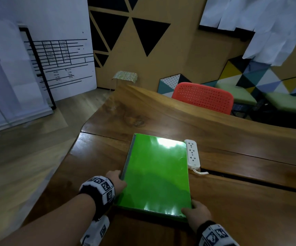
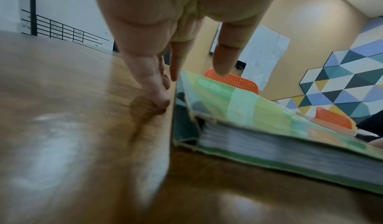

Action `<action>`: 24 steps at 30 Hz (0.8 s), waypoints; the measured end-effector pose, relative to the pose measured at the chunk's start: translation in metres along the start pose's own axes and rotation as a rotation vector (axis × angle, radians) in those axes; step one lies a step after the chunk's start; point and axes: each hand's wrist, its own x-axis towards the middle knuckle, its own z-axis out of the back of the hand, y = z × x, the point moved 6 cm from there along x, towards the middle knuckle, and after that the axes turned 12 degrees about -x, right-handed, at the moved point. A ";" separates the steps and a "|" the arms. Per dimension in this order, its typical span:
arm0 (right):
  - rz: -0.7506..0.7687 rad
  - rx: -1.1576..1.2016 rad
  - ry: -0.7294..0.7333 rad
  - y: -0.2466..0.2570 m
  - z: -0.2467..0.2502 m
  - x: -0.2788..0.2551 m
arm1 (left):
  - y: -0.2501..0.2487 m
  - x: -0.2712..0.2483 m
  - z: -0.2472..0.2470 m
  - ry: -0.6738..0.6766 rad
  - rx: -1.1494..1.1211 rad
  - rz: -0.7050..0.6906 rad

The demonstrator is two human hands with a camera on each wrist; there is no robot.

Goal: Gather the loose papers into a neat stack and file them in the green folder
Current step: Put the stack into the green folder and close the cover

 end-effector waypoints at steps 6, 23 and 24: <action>-0.006 -0.017 -0.014 -0.007 -0.007 -0.020 | 0.018 -0.027 -0.019 0.048 0.031 0.040; -0.026 -0.076 -0.028 0.001 0.009 -0.023 | 0.005 -0.034 -0.015 0.007 0.221 0.005; -0.004 -0.089 -0.026 0.002 0.017 -0.031 | 0.002 -0.042 -0.011 -0.018 0.233 0.009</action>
